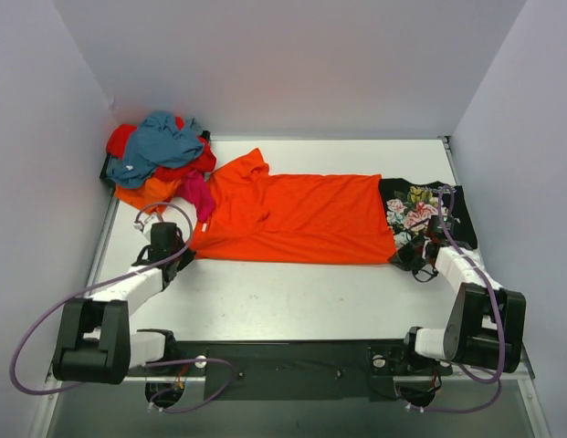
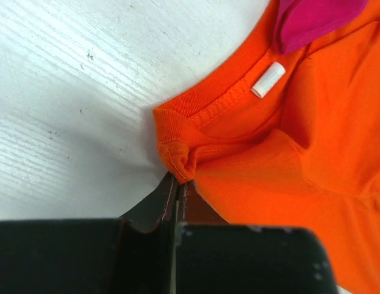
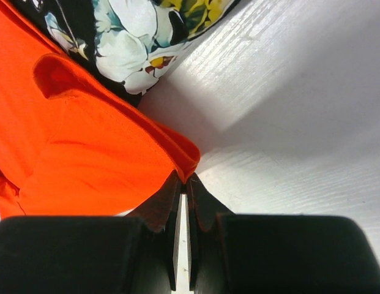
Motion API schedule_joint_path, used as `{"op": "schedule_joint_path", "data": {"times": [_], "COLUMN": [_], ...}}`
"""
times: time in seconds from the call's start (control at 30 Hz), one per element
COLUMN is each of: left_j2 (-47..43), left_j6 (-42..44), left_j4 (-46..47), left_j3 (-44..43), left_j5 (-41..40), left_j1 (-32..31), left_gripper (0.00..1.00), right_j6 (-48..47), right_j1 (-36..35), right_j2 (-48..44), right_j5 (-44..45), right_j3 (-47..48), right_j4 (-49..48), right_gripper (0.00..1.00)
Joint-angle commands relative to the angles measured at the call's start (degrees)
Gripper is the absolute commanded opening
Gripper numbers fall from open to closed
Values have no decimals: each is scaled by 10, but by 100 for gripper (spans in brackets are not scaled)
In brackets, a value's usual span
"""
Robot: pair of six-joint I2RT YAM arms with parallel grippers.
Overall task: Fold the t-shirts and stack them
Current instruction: Fold the flattened tshirt in 1/3 of the way
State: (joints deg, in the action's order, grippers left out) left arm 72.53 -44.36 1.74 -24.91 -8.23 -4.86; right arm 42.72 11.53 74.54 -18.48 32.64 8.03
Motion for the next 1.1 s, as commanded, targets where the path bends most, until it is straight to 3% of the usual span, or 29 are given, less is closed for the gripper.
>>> {"op": "schedule_joint_path", "data": {"times": [0.0, 0.13, 0.23, 0.43, 0.67, 0.83, 0.9, 0.93, 0.97, 1.0, 1.03, 1.07], "left_j2": [-63, -89, -98, -186, -298, -383, -412, -425, -433, -433, -429, -425], "left_j6": [-16, -21, -22, -6, -63, -177, -194, -195, -189, -184, -191, -185], "left_j4": [-36, -69, -123, -228, -377, -422, -442, -444, -446, -455, -471, -471], "left_j3": [3, -26, -101, -167, -44, 47, 57, 50, 30, 15, -11, -26], "left_j5": [28, 47, 53, 31, 36, 52, 40, 28, 23, 1, -19, -47], "left_j1": [8, 8, 8, 6, 6, -37, -53, -72, -82, -97, -107, -126], "left_gripper": [0, 0, 0, 0, 0, 0, 2, 7, 23, 45, 55, 57], "right_j6": [-1, 12, 15, 18, 48, 68, 67, 62, 39, 29, 12, 5], "right_j1": [6, 8, 17, 31, 43, 42, 43, 43, 41, 37, 20, 4], "right_j2": [-26, -29, -36, -124, -229, -310, -330, -333, -339, -339, -338, -333], "right_j5": [4, -7, -25, 6, 41, 72, 71, 57, 45, 22, 22, 30], "right_j3": [11, 32, 99, 180, 24, -47, -52, -50, -43, -39, -19, -5], "right_j4": [40, 55, 87, 174, 272, 315, 318, 316, 295, 284, 268, 260], "right_gripper": [0, 0, 0, 0, 0, 0, 9, 48, 64, 75, 75, 76]}}
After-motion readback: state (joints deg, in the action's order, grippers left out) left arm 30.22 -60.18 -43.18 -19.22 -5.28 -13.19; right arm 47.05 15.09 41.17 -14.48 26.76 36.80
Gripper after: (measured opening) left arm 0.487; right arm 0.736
